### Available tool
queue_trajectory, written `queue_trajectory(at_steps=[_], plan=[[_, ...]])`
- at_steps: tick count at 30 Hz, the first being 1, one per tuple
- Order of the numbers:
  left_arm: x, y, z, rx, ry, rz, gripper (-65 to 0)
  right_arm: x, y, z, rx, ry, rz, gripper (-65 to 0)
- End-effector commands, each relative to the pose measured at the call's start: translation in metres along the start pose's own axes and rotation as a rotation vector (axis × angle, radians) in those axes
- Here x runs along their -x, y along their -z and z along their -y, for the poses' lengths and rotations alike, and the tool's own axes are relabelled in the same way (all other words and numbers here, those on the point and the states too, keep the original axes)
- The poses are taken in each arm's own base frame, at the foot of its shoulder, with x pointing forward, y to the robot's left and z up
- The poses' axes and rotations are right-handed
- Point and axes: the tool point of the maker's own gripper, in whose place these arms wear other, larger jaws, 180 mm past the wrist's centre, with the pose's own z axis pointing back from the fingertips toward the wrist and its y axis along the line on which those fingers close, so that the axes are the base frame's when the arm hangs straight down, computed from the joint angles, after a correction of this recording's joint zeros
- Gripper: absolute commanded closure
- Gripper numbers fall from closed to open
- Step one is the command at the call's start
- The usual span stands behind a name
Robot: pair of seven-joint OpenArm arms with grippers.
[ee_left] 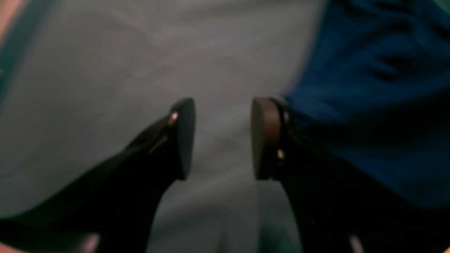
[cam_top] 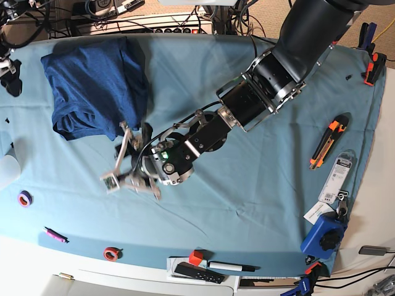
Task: Layout the t-shirt on the table in an organized manner, then fold the t-shirt properly
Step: 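Press and straighten the shirt edges with both grippers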
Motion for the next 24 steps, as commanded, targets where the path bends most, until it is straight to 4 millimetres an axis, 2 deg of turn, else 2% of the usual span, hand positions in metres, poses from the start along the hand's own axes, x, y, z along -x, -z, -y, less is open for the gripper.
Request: queue_trajectory(at_steps=[1, 2, 3, 5, 10, 14, 16, 20, 24], plan=[[-0.026, -0.004, 0.017, 0.074, 0.020, 0.065, -16.0, -0.023, -0.002, -0.008, -0.030, -0.042, 0.057, -27.7], [-0.024, -0.004, 0.033, 0.146, 0.018, 0.075, -9.7, -0.024, 0.001, -0.013, -0.052, -0.042, 0.062, -23.7], [-0.023, -0.004, 0.047, 0.212, 0.018, 0.091, -2.4, -0.024, 0.004, -0.019, -0.077, -0.043, 0.063, -16.4], [-0.025, -0.010, 0.075, 0.347, -0.006, 0.144, 0.0, -0.021, 0.014, -0.030, -0.116, -0.053, 0.040, 0.0], [-0.030, -0.041, 0.125, 0.651, -0.116, 0.283, 0.0, 0.006, 0.046, -0.069, -0.245, -0.097, -0.090, 0.0], [-0.016, -0.039, 0.141, 0.693, -0.214, 0.290, 0.0, 0.036, 0.068, -0.106, -0.365, -0.135, -0.211, 0.0], [-0.006, -0.036, 0.151, 0.704, -0.242, 0.277, 0.0, 0.054, 0.075, -0.118, -0.393, -0.162, -0.280, 0.0], [0.008, -0.033, 0.170, 0.736, -0.302, 0.266, 0.0, 0.083, 0.085, -0.122, -0.375, -0.229, -0.405, 0.0], [0.015, -0.032, 0.182, 0.755, -0.344, 0.269, 0.0, 0.096, 0.087, -0.105, -0.290, -0.291, -0.477, 0.0]])
